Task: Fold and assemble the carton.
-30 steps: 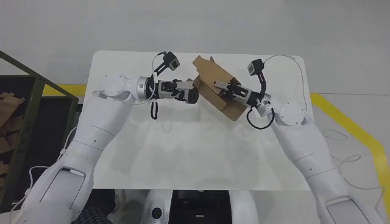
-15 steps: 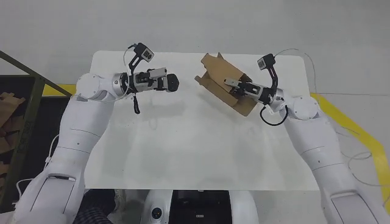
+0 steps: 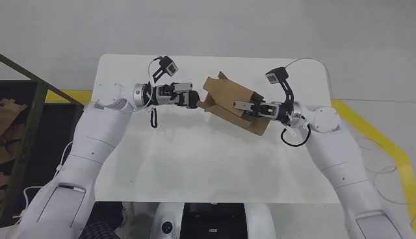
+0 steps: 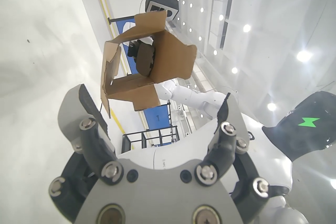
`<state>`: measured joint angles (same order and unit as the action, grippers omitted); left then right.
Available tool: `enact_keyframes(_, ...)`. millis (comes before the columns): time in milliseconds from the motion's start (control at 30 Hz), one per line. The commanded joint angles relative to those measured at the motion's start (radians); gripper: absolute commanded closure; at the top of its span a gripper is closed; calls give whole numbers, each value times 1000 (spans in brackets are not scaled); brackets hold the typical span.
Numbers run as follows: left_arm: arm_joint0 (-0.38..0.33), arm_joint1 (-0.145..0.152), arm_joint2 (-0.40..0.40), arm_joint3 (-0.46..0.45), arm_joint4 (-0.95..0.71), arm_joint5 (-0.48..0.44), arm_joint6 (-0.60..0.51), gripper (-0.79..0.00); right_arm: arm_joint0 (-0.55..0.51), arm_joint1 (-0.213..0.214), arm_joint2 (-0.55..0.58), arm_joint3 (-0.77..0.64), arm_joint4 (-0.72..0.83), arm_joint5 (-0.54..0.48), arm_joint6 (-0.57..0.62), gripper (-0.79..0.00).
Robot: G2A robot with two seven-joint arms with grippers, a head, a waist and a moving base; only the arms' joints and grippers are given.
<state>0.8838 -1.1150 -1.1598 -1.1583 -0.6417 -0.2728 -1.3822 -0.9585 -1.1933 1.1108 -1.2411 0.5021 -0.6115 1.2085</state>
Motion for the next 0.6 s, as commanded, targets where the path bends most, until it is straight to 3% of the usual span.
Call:
enact_keyframes(0, -2, -2, 10, 6, -6, 3, -5, -785, 3, 2, -5, 0, 0, -4, -4, 0)
enact_keyframes(567, -7, -14, 39, 18, -74, 23, -46, -785, 24, 10, -55, 8, -4, -46, -46, 0)
